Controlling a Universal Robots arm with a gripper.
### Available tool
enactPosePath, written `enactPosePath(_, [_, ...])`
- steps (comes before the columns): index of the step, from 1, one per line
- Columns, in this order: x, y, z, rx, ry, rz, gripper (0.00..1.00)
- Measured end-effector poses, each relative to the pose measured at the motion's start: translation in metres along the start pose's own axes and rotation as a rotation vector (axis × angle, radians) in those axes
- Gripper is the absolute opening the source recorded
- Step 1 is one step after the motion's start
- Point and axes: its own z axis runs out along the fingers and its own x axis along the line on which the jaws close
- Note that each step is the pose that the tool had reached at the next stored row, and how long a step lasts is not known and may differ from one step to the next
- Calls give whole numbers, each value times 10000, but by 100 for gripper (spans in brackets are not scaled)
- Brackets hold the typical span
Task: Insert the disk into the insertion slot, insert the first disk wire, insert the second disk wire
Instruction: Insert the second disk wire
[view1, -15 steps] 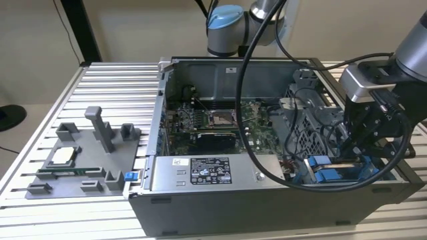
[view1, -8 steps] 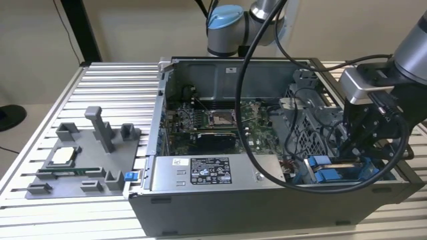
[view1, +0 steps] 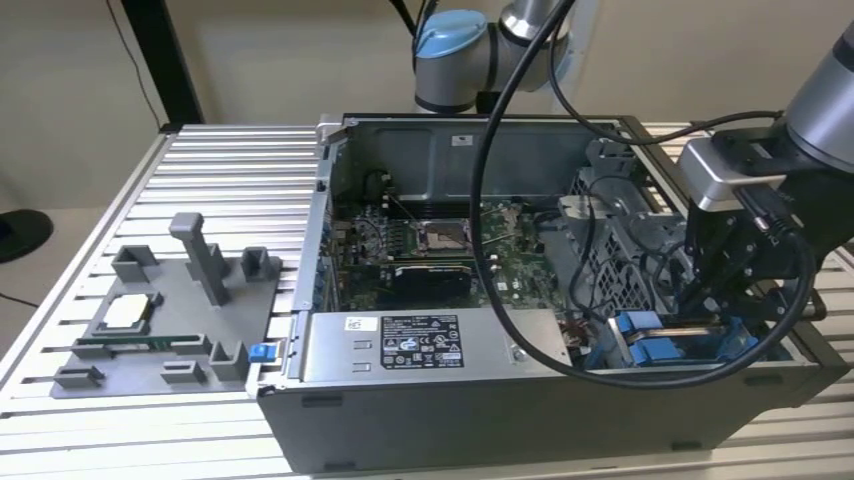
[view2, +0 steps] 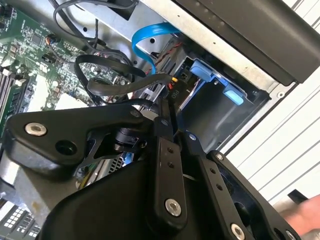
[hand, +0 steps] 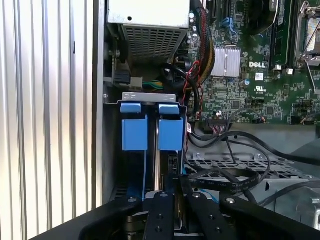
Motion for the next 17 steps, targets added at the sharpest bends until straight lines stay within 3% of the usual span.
enactPosePath(17, [-13, 0, 2, 10, -1, -1, 0])
